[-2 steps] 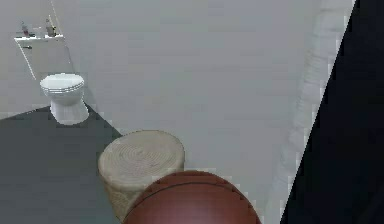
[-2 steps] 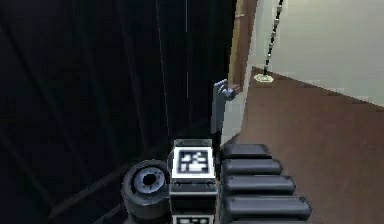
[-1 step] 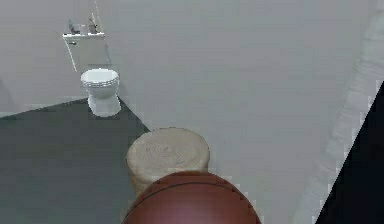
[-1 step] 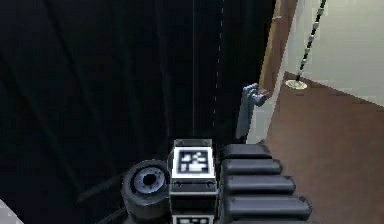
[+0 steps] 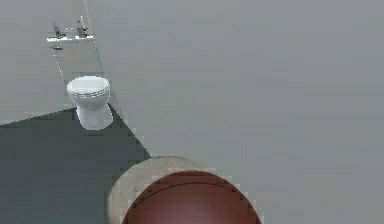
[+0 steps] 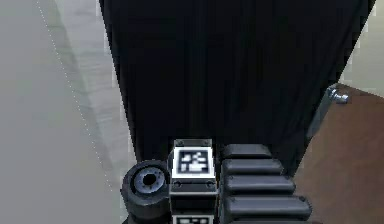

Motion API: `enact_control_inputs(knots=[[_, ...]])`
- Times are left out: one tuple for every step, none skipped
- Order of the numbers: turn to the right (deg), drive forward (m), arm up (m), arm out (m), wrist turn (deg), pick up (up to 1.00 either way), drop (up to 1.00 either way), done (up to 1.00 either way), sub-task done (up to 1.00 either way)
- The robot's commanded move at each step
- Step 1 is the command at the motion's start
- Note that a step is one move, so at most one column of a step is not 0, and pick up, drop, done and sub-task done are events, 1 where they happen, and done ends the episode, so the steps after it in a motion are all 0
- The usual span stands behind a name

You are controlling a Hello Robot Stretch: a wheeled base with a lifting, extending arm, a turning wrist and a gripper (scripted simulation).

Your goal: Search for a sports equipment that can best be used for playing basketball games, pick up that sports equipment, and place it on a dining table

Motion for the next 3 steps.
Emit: enact_control_inputs(knots=[[-45.0,0.00,0.00,0.00,0.0,0.00,0.00,0.00,0.00],[-33.0,0.00,0.00,0.00,0.0,0.00,0.00,0.00,0.00],[0.0,1.00,0.00,0.00,0.0,0.00,0.00,0.00,0.00]])
